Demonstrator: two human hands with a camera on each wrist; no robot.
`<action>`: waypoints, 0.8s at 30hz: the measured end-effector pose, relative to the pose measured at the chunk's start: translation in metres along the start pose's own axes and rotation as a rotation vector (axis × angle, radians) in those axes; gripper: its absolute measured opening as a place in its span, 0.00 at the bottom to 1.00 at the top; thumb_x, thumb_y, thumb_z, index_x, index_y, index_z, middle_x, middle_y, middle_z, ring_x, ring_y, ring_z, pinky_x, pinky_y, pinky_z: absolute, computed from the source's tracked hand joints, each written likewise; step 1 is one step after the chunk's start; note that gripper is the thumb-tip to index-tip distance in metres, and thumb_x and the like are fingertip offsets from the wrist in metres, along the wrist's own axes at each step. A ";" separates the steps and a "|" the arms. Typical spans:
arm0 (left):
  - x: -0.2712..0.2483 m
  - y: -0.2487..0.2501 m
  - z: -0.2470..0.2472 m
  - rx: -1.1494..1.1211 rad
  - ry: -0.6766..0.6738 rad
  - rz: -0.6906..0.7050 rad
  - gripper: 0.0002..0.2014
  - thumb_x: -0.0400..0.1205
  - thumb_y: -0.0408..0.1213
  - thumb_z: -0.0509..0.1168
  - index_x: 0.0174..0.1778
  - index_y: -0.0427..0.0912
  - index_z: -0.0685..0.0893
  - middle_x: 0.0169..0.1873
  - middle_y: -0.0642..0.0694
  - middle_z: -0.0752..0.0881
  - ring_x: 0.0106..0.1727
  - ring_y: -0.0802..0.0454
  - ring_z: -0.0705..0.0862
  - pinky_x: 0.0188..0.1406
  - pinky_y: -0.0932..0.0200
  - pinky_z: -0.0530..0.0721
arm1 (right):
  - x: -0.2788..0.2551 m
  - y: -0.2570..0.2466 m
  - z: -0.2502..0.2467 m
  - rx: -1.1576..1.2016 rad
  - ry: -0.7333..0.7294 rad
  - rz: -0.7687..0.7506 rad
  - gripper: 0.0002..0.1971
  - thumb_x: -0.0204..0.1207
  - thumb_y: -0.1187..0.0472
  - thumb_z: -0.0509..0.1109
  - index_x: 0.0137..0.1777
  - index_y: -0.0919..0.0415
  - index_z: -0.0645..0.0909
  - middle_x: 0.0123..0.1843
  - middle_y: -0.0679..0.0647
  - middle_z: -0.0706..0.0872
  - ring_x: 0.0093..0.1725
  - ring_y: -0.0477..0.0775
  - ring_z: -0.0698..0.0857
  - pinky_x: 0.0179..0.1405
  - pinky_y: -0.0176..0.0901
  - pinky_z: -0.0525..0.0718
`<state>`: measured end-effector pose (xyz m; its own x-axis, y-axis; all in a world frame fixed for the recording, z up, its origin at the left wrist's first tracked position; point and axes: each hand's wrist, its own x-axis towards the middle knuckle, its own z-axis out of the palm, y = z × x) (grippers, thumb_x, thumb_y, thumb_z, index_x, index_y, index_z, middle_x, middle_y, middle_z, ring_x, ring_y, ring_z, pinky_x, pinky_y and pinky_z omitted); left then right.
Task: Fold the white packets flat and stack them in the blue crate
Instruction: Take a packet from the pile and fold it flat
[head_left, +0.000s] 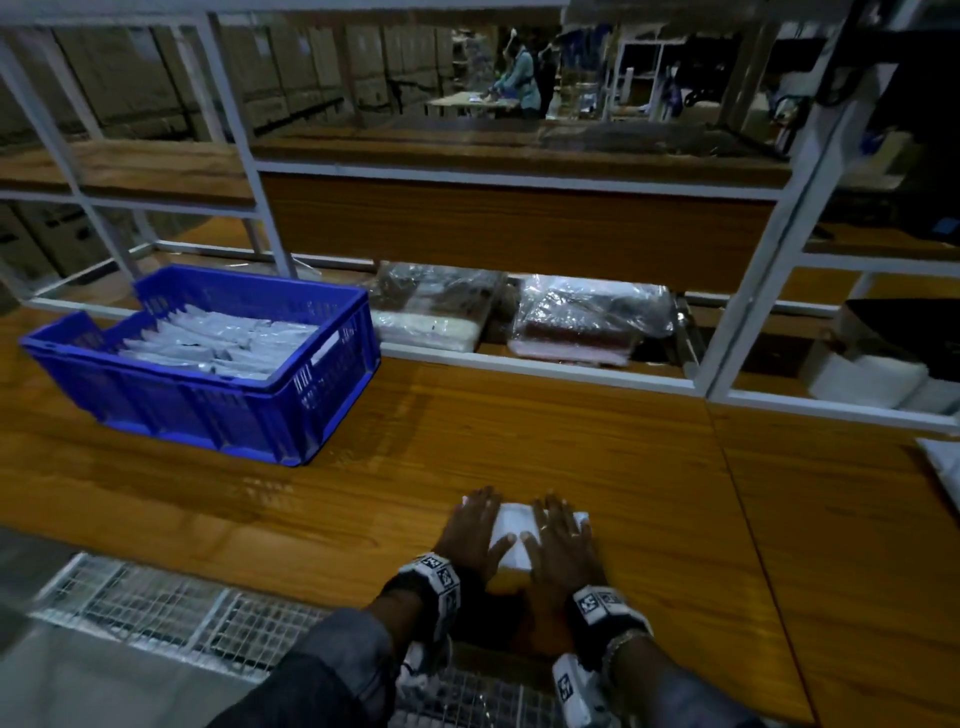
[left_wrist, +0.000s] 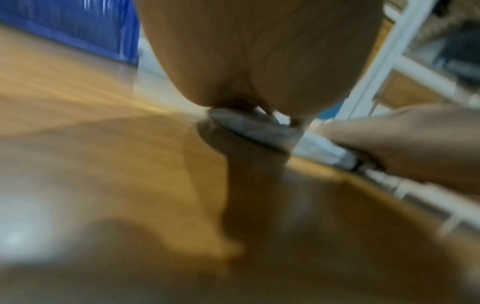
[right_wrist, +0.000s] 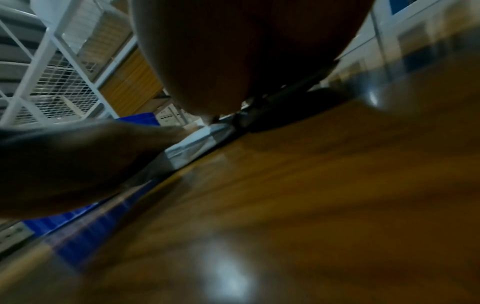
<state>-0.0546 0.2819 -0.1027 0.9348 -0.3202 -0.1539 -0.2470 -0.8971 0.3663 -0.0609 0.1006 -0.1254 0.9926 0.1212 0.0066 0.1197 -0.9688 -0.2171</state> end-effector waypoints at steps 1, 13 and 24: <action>-0.001 -0.005 0.006 -0.006 0.011 -0.025 0.49 0.80 0.75 0.34 0.90 0.42 0.48 0.89 0.40 0.46 0.90 0.40 0.47 0.87 0.43 0.47 | -0.002 0.006 -0.005 0.049 -0.165 0.059 0.44 0.78 0.31 0.35 0.90 0.53 0.49 0.90 0.55 0.41 0.90 0.59 0.49 0.86 0.64 0.47; 0.011 -0.022 0.040 0.024 0.118 -0.038 0.50 0.77 0.76 0.22 0.88 0.46 0.45 0.87 0.32 0.54 0.88 0.33 0.54 0.84 0.32 0.52 | -0.009 0.007 0.015 0.107 -0.059 0.104 0.39 0.85 0.34 0.38 0.87 0.57 0.65 0.86 0.69 0.62 0.84 0.70 0.66 0.82 0.68 0.63; 0.005 -0.002 0.036 0.177 0.114 0.062 0.30 0.92 0.49 0.41 0.77 0.39 0.81 0.76 0.42 0.80 0.75 0.46 0.81 0.78 0.41 0.64 | -0.009 -0.003 0.020 -0.082 -0.109 -0.158 0.33 0.82 0.44 0.38 0.89 0.43 0.56 0.91 0.52 0.41 0.90 0.59 0.41 0.85 0.68 0.40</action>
<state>-0.0583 0.2713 -0.1370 0.9368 -0.3488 -0.0273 -0.3364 -0.9195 0.2031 -0.0704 0.1064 -0.1445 0.9539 0.2912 -0.0725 0.2791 -0.9497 -0.1417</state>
